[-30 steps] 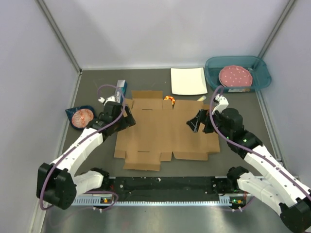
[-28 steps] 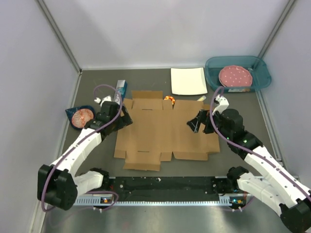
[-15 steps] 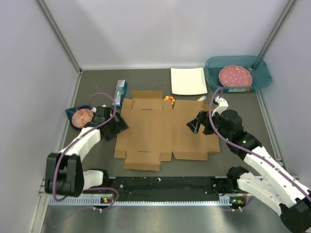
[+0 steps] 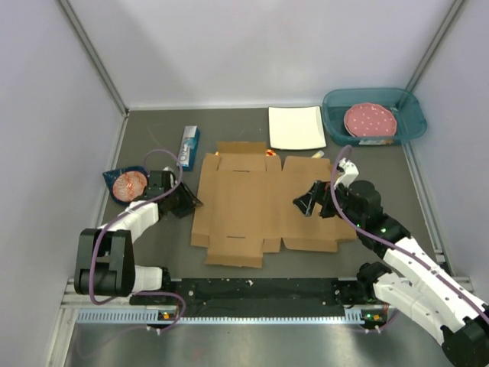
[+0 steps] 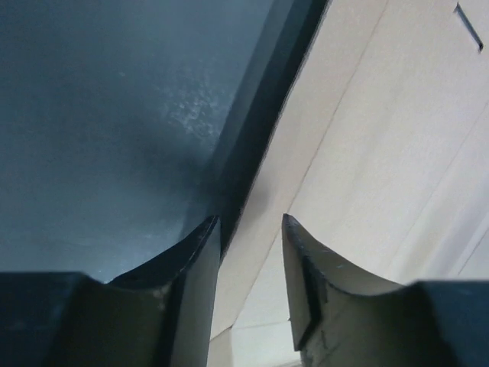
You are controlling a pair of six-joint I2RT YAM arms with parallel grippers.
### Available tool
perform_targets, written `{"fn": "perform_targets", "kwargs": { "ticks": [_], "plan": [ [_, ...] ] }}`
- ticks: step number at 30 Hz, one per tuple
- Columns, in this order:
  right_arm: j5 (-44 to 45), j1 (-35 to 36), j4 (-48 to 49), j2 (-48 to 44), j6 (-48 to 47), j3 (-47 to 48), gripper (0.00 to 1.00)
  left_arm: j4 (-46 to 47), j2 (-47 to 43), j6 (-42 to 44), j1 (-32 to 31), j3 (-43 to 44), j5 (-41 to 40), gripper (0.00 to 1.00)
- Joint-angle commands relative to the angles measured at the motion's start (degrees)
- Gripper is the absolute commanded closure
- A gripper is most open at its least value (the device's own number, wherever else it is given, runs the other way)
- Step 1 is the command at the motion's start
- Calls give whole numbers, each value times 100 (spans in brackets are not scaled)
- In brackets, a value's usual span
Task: Fold the paper box
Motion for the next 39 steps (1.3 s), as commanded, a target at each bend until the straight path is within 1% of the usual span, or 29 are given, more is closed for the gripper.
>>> {"fn": "perform_targets", "kwargs": {
  "ticks": [1,3,5,7,9,10,12,14,15,16,18,20,22,23,24,26,27,29,34,35,38,39],
  "plan": [
    [-124,-41,320,-82,64,26,1,476,15,123,4,-113,677,64],
    [-133,-41,320,-109,64,26,1,511,-29,97,4,-157,721,71],
    [-141,-49,320,-135,63,53,1,599,-55,105,-5,-192,826,75],
    [-177,-49,320,-153,81,61,1,661,-3,114,-5,-166,1053,76],
    [-220,-49,311,-161,99,53,1,687,138,123,-40,-122,1186,74],
    [-229,-41,303,-179,107,53,1,679,190,132,-57,-78,1213,68],
    [-247,-41,276,-205,116,44,1,617,305,158,-101,-78,1205,58],
    [-247,-41,276,-258,125,9,1,591,384,219,-137,-87,1056,39],
    [-247,-41,276,-276,125,0,1,478,419,237,-171,-78,959,36],
    [-238,-41,276,-284,125,-18,1,459,463,281,-181,-52,897,34],
    [-238,-41,276,-302,134,-26,1,450,621,299,-207,-25,888,35],
    [-247,-41,276,-302,125,-53,1,538,735,308,-251,10,932,38],
    [-256,-41,267,-311,125,-62,1,634,762,316,-321,19,1011,53],
    [-256,-41,267,-311,116,-70,1,652,771,325,-339,19,1028,58],
    [-265,-41,267,-337,116,-70,1,661,762,343,-382,19,1072,68],
    [-273,-41,259,-346,116,-70,1,661,719,404,-461,54,1125,74],
    [-282,-41,259,-346,116,-70,1,661,701,439,-505,45,1151,80],
    [-291,-41,241,-364,116,-62,1,626,587,466,-584,72,1169,99],
    [-361,-41,162,-407,151,96,1,451,122,536,-646,203,1274,100],
    [-353,-49,110,-451,160,157,1,415,-149,545,-673,256,1344,100],
    [-291,-49,-162,-574,143,570,1,152,-764,615,-725,668,1476,100],
    [-256,-41,-311,-609,134,710,1,108,-889,615,-743,948,1538,100]
  ]
}}
